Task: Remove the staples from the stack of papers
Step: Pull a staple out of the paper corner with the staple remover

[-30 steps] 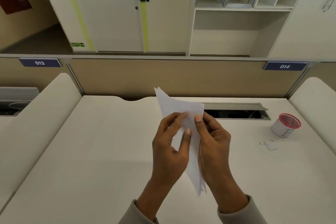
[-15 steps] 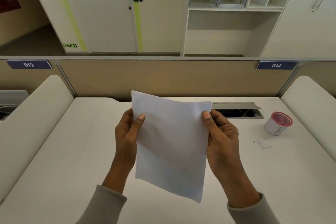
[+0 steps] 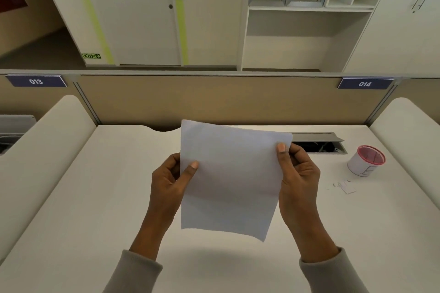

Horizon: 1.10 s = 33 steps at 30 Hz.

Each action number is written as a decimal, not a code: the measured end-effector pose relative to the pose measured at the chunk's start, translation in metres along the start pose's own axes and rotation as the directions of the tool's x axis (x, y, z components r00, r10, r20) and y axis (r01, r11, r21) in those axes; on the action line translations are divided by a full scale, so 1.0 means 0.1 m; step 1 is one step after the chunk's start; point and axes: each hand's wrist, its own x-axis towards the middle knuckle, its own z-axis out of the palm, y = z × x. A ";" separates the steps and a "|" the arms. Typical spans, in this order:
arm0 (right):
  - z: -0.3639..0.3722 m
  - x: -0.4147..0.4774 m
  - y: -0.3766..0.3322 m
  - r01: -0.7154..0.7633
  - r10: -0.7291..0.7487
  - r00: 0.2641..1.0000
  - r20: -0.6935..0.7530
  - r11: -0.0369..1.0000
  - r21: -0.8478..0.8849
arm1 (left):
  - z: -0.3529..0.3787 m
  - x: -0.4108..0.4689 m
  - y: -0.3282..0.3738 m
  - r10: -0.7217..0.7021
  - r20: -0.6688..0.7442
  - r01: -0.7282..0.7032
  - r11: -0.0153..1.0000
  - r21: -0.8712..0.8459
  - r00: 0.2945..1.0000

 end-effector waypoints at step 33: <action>-0.40 -0.47 2.27 -0.591 0.565 0.792 -0.233 0.611 -0.526 | -0.15 0.66 -1.84 -0.433 0.250 0.095 0.633 0.768 0.866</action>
